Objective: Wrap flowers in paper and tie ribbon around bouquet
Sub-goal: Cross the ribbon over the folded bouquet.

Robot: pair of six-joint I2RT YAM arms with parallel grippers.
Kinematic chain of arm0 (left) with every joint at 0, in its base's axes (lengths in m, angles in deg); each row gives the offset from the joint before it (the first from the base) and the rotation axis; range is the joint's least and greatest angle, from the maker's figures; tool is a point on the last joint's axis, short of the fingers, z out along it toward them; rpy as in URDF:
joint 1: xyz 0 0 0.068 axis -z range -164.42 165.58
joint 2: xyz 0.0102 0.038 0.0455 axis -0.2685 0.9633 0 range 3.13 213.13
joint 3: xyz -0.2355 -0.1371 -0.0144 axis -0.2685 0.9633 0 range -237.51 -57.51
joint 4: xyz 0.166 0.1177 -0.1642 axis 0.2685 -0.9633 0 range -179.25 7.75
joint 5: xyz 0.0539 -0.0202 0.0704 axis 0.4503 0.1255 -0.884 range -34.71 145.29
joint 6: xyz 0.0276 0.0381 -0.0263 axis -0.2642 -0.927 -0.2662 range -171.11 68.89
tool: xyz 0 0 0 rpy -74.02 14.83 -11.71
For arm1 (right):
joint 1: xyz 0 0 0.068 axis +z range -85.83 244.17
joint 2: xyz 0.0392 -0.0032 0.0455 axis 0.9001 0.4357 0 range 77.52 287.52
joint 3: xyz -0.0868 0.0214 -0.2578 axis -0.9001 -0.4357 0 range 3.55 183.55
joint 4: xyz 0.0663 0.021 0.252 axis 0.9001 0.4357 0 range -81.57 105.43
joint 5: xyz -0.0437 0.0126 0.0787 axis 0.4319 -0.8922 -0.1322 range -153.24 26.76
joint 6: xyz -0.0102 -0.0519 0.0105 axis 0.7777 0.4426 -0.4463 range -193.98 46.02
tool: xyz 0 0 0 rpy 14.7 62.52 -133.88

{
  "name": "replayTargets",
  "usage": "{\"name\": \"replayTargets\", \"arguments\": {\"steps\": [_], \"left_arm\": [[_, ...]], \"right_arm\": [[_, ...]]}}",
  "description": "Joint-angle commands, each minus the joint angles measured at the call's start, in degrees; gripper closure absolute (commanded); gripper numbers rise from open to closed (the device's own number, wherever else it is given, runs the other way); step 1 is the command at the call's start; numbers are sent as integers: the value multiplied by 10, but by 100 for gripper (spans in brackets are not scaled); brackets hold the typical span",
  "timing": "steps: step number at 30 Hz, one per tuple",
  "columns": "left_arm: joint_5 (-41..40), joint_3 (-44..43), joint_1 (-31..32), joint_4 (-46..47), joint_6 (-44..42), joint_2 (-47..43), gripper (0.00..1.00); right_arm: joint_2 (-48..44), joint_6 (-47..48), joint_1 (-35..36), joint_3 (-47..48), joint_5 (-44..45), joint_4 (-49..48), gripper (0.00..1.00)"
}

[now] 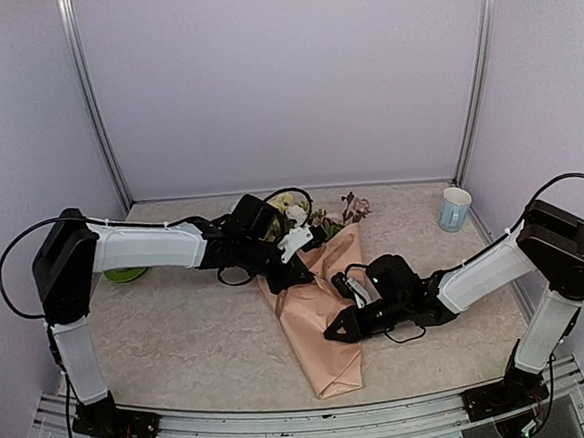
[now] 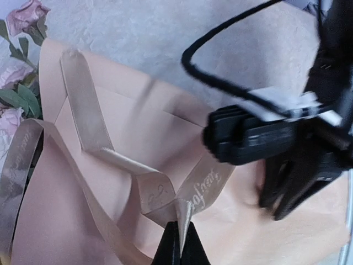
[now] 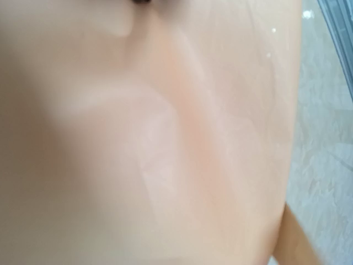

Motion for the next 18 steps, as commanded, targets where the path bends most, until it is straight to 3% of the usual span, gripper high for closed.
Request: {"name": "replayTargets", "arguments": {"steps": [1, 5, 10, 15, 18], "left_arm": [[26, 53, 23, -2, 102, -117, 100], [9, 62, 69, -53, 145, -155, 100], [42, 62, 104, -74, 172, -180, 100], [5, 92, 41, -19, 220, -155, 100], [5, 105, 1, 70, 260, -115, 100]], "right_arm": [[9, 0, 2, -6, 20, 16, 79], [12, 10, 2, -1, 17, 26, 79], [5, 18, 1, 0, 29, 39, 79], [-4, 25, 1, 0, 31, 44, 80], [-14, 35, 0, 2, 28, 43, 80]]}}
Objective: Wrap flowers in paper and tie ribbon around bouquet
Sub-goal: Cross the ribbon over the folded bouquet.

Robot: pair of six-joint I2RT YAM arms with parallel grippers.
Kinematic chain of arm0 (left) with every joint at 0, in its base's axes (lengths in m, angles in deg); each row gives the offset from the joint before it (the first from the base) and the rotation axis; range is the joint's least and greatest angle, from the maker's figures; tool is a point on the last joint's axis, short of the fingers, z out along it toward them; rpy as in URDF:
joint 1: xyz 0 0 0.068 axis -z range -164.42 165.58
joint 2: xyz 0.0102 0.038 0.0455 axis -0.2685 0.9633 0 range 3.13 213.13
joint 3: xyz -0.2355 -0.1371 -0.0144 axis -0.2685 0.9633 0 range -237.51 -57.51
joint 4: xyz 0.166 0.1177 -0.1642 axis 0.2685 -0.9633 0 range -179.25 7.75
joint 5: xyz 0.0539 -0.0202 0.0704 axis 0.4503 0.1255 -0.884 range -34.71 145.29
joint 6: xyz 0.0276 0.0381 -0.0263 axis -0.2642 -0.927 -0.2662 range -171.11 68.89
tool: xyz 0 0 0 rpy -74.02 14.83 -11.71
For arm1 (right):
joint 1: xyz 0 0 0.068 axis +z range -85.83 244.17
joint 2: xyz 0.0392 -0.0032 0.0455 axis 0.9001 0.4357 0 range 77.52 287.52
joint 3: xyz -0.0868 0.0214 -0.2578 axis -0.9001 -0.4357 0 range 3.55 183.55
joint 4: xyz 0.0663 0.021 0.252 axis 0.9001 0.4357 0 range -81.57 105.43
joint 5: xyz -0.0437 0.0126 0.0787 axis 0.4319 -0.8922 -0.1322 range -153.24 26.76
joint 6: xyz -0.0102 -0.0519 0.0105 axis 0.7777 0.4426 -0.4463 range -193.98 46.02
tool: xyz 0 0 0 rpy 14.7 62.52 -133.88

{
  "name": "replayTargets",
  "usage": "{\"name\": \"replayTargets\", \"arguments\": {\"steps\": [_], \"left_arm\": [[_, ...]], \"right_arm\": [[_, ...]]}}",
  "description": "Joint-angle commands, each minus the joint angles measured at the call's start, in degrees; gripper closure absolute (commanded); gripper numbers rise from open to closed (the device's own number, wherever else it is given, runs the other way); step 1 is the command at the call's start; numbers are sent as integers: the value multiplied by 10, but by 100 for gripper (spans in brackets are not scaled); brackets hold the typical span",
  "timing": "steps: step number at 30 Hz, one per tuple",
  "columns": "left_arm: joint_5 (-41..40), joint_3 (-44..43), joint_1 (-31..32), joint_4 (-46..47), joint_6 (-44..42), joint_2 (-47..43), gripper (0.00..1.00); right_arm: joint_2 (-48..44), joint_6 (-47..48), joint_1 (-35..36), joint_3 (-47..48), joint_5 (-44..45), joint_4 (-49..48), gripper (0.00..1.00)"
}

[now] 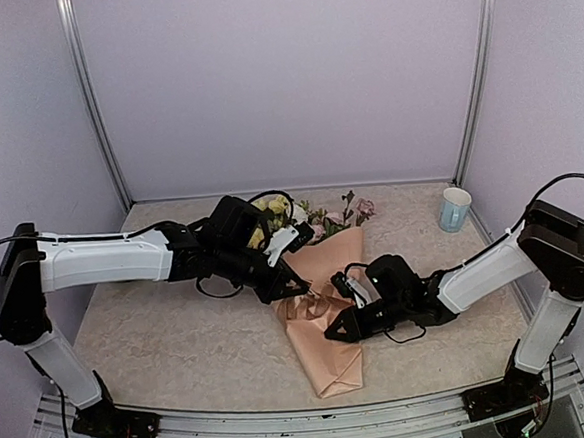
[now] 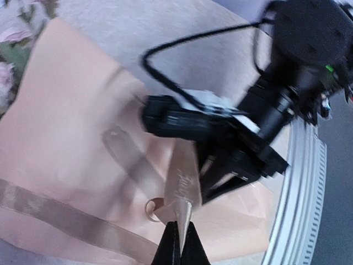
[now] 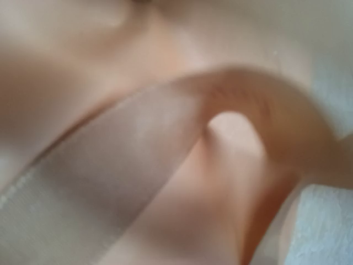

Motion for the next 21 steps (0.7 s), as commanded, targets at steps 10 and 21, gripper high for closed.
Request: {"name": "replayTargets", "arguments": {"steps": [10, 21], "left_arm": [[-17, 7, -62, 164, 96, 150, 100], [-4, 24, -67, 238, 141, 174, 100]], "right_arm": [[-46, 8, -11, 24, 39, 82, 79], [-22, 78, -13, 116, 48, 102, 79]]}}
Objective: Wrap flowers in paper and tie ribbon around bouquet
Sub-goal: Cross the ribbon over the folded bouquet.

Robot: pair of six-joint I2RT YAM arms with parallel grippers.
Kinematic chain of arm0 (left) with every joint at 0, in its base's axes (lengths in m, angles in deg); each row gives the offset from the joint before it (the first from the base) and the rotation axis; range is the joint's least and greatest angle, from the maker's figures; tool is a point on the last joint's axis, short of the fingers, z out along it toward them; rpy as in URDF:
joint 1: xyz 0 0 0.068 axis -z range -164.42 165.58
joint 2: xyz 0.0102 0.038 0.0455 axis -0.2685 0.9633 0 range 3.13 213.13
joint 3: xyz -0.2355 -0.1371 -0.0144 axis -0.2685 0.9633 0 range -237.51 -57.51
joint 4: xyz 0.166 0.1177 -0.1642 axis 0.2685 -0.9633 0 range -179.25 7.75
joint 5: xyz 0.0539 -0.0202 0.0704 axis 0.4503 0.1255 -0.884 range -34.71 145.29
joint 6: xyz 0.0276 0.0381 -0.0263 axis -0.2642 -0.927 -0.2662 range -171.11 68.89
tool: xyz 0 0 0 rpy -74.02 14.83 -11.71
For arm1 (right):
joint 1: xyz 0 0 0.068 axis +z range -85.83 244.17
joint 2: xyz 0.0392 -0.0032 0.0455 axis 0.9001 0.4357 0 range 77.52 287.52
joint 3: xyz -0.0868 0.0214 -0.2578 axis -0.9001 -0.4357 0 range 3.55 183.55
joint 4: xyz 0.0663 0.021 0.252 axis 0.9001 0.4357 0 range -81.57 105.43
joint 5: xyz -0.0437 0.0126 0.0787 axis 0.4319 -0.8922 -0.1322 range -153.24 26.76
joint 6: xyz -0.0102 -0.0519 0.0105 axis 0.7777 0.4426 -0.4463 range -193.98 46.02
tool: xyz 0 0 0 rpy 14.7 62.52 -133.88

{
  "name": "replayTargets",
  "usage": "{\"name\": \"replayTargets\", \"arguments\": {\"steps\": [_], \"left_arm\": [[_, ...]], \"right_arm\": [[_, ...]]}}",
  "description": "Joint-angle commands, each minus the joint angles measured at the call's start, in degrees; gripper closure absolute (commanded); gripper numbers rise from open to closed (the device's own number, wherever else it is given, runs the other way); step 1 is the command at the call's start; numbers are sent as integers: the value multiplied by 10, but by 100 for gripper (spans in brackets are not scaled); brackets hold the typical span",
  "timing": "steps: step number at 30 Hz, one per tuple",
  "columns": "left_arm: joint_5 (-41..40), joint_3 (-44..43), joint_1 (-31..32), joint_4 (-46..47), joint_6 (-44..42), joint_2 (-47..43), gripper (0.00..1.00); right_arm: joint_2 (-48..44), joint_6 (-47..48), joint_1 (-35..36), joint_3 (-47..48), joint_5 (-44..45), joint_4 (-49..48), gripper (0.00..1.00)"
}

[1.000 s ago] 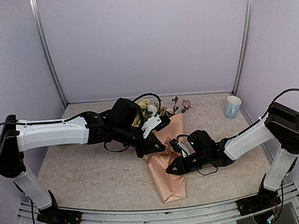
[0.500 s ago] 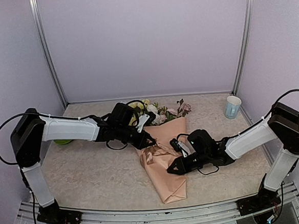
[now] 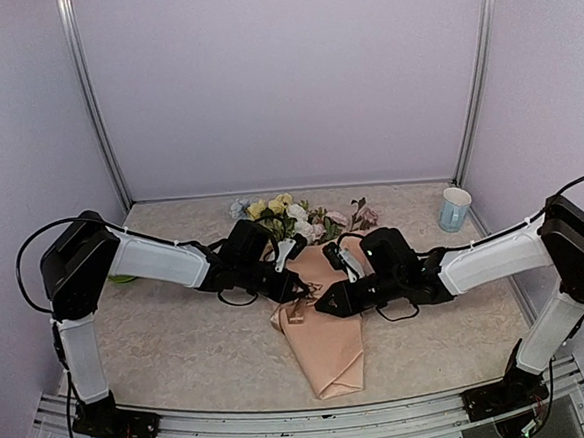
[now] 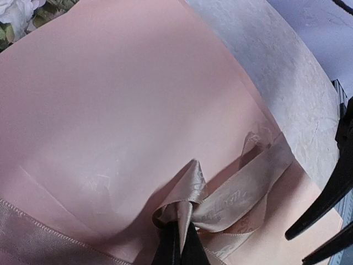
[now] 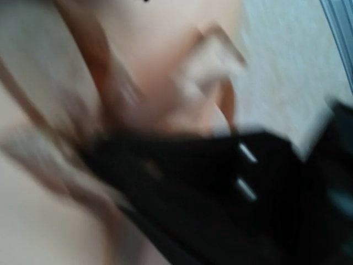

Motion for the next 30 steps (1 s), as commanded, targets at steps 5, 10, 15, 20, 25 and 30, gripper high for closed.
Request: {"name": "replayTargets", "arguments": {"steps": [5, 10, 15, 20, 25, 30], "left_arm": [[44, 14, -4, 100, 17, -26, 100], [50, 16, -7, 108, 3, -36, 100], [56, 19, -8, 125, 8, -31, 100], [48, 13, -9, 122, 9, -21, 100], [43, 12, -10, 113, 5, -20, 100], [42, 12, -10, 110, 5, -19, 100]], "right_arm": [[31, 55, -10, 78, 31, 42, 77], [24, 52, -31, 73, 30, 34, 76], [41, 54, -35, 80, 25, 37, 77], [58, 61, -35, 88, 24, 42, 75], [83, 86, -35, 106, 1, 54, 68], [96, 103, -34, 117, 6, 62, 65]]}}
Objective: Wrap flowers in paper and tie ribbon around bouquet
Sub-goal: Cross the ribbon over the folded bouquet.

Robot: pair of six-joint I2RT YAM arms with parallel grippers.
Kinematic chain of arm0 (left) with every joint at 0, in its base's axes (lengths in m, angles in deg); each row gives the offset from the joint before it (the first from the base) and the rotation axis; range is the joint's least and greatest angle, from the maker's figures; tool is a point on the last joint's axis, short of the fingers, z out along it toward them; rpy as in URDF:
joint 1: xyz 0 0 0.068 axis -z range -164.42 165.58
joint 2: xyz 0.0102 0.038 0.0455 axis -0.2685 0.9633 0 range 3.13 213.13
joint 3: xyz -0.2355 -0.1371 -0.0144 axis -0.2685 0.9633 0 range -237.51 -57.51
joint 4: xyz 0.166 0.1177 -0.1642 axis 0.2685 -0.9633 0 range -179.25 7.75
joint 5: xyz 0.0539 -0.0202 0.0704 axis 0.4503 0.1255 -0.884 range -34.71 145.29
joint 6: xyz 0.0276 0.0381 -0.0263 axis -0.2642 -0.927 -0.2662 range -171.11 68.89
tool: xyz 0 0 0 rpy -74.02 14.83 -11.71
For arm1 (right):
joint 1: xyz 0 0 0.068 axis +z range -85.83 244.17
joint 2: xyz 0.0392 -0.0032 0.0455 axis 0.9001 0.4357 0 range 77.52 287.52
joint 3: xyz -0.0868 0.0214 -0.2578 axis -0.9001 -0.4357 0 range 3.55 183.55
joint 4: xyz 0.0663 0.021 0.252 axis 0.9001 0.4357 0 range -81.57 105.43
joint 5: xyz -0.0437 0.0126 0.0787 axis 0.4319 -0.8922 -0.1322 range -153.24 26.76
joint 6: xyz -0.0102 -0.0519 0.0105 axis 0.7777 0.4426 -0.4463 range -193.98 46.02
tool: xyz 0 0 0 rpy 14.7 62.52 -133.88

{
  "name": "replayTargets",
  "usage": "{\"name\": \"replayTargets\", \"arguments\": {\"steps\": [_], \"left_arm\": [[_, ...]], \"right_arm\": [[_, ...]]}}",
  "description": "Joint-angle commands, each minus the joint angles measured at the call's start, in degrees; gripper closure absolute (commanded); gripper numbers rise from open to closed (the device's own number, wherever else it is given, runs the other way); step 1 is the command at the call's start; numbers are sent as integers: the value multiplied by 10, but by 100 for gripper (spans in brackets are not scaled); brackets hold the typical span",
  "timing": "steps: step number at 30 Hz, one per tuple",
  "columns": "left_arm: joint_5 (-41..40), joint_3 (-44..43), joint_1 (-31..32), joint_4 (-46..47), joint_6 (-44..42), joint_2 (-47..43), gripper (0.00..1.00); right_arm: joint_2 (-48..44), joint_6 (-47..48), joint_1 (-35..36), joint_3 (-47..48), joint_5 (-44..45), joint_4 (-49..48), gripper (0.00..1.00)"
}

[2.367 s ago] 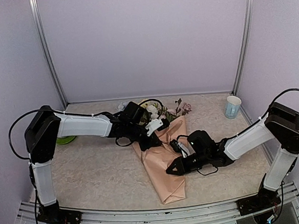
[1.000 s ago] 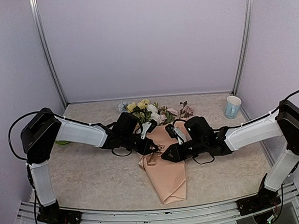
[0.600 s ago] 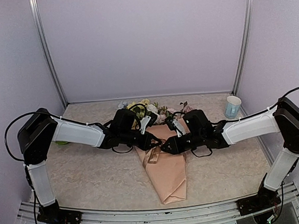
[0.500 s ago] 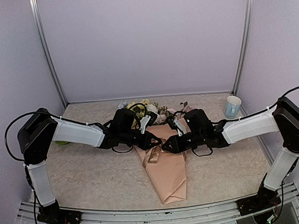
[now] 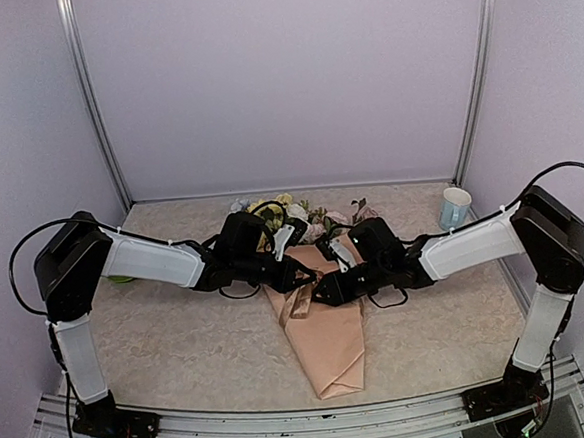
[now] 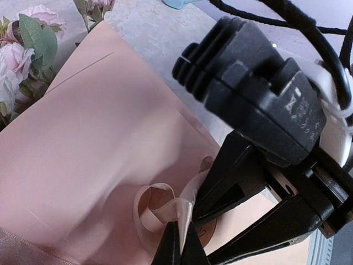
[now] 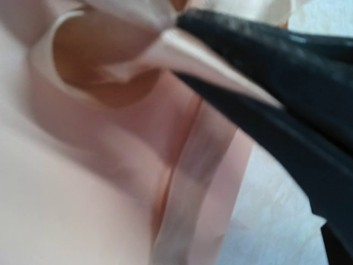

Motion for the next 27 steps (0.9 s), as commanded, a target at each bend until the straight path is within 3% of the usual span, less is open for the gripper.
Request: {"name": "replayTargets", "arguments": {"steps": [1, 3, 8, 12, 15, 18, 20, 25, 27], "left_arm": [[0, -1, -5, 8, -4, -1, 100], [2, -1, -5, 8, -4, -1, 100], [-4, -2, -6, 4, -4, 0, 100], [-16, 1, -5, -7, -12, 0, 100], [-38, -13, 13, -48, -59, -1, 86], [-60, -24, 24, -76, -87, -4, 55], [-62, -23, 22, -82, -92, -24, 41], [-74, -15, 24, -97, -117, -104, 16], [-89, -15, 21, -117, -122, -131, 11]], "right_arm": [[18, 35, 0, 21, 0, 16, 65], [29, 39, 0, 28, 8, 20, 68], [39, 37, 0, 39, 2, 28, 100], [5, 26, -2, 13, -18, 33, 100], [-25, -7, -11, -22, -53, 24, 100], [-19, -30, -18, -46, -68, 23, 100], [-8, -36, -19, -51, -65, 23, 100], [9, -45, -19, -53, -67, 15, 100], [12, -45, -21, -53, -67, 14, 100]]}}
